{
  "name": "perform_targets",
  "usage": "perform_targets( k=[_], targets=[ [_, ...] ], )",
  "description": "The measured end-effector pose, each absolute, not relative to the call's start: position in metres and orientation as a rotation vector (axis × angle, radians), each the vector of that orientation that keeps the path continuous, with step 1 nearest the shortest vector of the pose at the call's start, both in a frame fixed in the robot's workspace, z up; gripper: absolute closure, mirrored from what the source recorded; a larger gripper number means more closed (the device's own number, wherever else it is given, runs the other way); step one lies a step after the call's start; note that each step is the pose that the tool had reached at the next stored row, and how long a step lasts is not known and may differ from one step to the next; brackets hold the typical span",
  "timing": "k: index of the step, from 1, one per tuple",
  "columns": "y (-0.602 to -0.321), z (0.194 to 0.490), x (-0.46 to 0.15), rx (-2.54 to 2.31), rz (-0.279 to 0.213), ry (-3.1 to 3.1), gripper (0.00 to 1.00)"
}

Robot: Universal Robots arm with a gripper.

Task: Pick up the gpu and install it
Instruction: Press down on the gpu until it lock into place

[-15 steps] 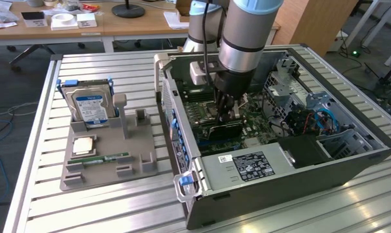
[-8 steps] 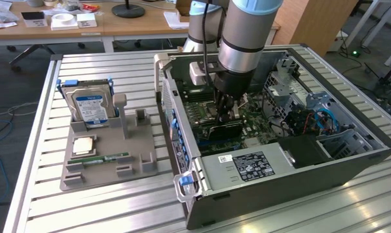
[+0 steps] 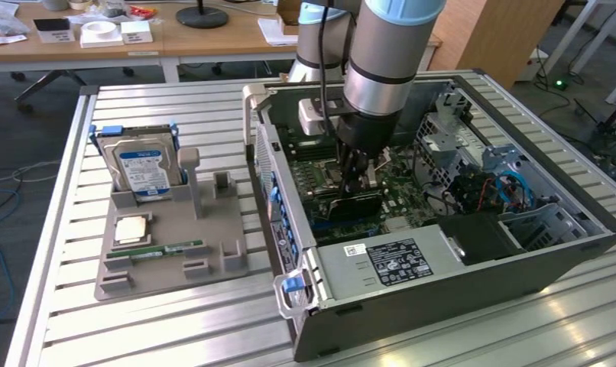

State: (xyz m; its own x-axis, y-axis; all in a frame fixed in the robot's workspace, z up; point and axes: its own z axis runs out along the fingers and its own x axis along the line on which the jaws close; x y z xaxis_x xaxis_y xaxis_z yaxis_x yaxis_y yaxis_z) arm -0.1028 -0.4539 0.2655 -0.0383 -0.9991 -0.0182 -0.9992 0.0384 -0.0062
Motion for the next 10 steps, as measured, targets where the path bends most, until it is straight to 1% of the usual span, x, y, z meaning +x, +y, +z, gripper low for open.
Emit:
perform_targets(
  k=[10],
  targets=[
    [-0.4539, 0.2647, -0.1028, -2.166, 0.013, 2.251, 0.89]
  ],
)
